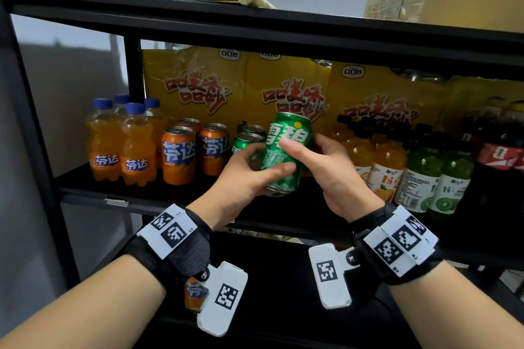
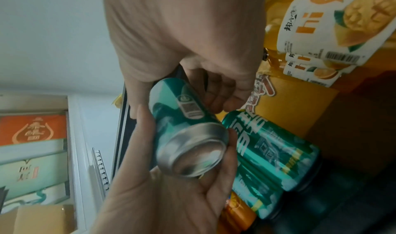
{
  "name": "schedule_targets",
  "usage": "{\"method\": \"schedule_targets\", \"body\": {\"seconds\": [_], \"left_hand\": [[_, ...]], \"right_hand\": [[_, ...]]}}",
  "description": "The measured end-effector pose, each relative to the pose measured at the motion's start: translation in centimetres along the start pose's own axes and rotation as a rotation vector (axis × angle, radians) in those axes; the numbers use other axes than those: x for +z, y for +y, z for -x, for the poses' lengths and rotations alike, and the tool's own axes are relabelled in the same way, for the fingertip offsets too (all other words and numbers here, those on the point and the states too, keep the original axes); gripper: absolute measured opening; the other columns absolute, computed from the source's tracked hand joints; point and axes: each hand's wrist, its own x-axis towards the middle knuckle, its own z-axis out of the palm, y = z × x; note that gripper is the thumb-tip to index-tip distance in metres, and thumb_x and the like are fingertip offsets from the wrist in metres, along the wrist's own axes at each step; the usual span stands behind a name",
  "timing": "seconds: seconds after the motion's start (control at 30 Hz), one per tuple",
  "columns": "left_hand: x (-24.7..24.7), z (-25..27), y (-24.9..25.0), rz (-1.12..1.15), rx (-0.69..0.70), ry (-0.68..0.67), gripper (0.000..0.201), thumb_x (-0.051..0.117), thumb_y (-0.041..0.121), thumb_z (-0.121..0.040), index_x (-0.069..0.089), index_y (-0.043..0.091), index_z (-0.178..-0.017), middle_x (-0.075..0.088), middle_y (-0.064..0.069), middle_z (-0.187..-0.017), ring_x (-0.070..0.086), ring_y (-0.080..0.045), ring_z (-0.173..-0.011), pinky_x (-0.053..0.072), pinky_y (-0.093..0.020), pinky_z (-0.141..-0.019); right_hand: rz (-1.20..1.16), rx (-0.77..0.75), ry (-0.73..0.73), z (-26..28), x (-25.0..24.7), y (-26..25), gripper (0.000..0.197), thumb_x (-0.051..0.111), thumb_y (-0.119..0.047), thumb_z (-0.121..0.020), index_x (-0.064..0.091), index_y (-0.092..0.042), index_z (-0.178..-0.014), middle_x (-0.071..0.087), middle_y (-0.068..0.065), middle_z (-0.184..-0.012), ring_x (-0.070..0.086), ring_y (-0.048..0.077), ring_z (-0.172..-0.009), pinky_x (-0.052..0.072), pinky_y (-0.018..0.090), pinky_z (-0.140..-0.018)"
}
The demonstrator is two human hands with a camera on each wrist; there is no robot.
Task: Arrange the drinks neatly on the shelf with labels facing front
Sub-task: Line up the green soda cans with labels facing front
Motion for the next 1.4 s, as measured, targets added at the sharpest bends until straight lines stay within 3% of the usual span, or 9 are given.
{"method": "schedule_targets", "body": {"seconds": [0.13,0.3,0.5,0.6,0.73,0.87,1.07,1.3,1.4], "left_hand": [[0.4,-0.1,-0.3,-0.009,0.0,-0.008,0.091,0.09,0.037,-0.059,0.049,0.02,-0.138,0.068,-0.006,-0.132,0.067,-0.021,-0.12,0.051,-0.047,-0.107],[0.6,-0.1,0.6,0.21,-0.127,-0.173,0.046,0.064,0.026,-0.086,0.061,0.021,-0.132,0.073,-0.002,-0.122,0.07,-0.018,-0.111,0.058,-0.033,-0.095],[0.3,-0.1,2.2,0.408,-0.249,-0.199,0.049,0.062,0.025,-0.088,0.061,0.003,-0.132,0.069,-0.02,-0.13,0.068,-0.033,-0.118,0.059,-0.042,-0.096],[0.3,-0.2,3.1,0.375,-0.314,-0.162,0.065,0.07,0.043,-0.084,0.062,0.001,-0.134,0.066,-0.021,-0.134,0.062,-0.036,-0.128,0.058,-0.041,-0.097],[1.2,-0.6,3.8,0.403,-0.41,-0.106,0.086,0.077,0.059,-0.063,0.068,0.003,-0.126,0.071,-0.019,-0.124,0.073,-0.03,-0.108,0.064,-0.034,-0.079],[2.1,-0.7,4.0,0.513,-0.462,-0.072,0.09,0.078,0.065,-0.054,0.07,0.005,-0.121,0.074,-0.017,-0.113,0.076,-0.027,-0.091,0.064,-0.033,-0.069],[3.1,-1.3,4.3,0.57,-0.51,0.032,0.092,0.077,0.07,-0.054,0.068,0.008,-0.122,0.074,-0.016,-0.098,0.075,-0.026,-0.079,0.063,-0.032,-0.058],[3.2,-1.2,4.1,0.491,-0.461,0.001,0.089,0.077,0.07,-0.057,0.071,0.009,-0.122,0.075,-0.016,-0.109,0.076,-0.026,-0.088,0.064,-0.032,-0.061],[3.2,-1.0,3.9,0.368,-0.364,-0.026,0.081,0.081,0.061,-0.06,0.071,0.01,-0.123,0.073,-0.016,-0.123,0.074,-0.026,-0.107,0.064,-0.034,-0.075]], "right_hand": [[-0.023,-0.016,0.058,-0.3,0.0,-0.2,0.056,0.091,-0.02,-0.073,0.069,-0.007,-0.123,0.079,0.009,-0.11,0.077,0.027,-0.102,0.063,0.042,-0.088],[-0.038,0.025,0.106,-0.7,0.1,-0.2,0.042,0.084,-0.021,-0.083,0.071,-0.003,-0.118,0.079,0.012,-0.107,0.077,0.027,-0.099,0.062,0.042,-0.088],[0.195,0.064,0.168,-1.9,-0.6,-1.3,0.07,0.085,-0.068,-0.064,0.075,-0.007,-0.099,0.081,0.005,-0.091,0.079,0.023,-0.089,0.062,0.035,-0.078],[0.387,0.143,0.176,-2.4,-1.2,-1.9,0.095,0.064,-0.094,-0.051,0.074,-0.007,-0.09,0.077,0.002,-0.078,0.071,0.016,-0.064,0.048,0.024,-0.057],[0.498,0.244,0.128,-2.7,-1.2,-1.9,0.111,0.045,-0.103,-0.05,0.078,-0.008,-0.098,0.079,0.014,-0.091,0.077,0.029,-0.078,0.049,0.032,-0.067],[0.487,0.3,0.17,-2.2,-1.5,-1.3,0.108,0.025,-0.108,-0.058,0.071,-0.021,-0.103,0.078,0.002,-0.072,0.074,0.018,-0.056,0.054,0.026,-0.046],[0.35,0.365,0.105,-1.5,-1.8,-1.1,0.106,0.017,-0.104,-0.07,0.078,-0.018,-0.064,0.076,0.016,-0.07,0.074,0.03,-0.056,0.053,0.029,-0.047],[0.326,0.37,0.041,-1.5,-2.5,-1.5,0.113,0.023,-0.106,-0.064,0.077,-0.009,-0.083,0.075,0.022,-0.075,0.073,0.035,-0.057,0.054,0.03,-0.048],[0.251,0.364,-0.07,-1.4,-2.6,-1.7,0.115,0.028,-0.108,-0.056,0.078,-0.018,-0.108,0.079,0.017,-0.095,0.078,0.032,-0.083,0.062,0.04,-0.067]]}}
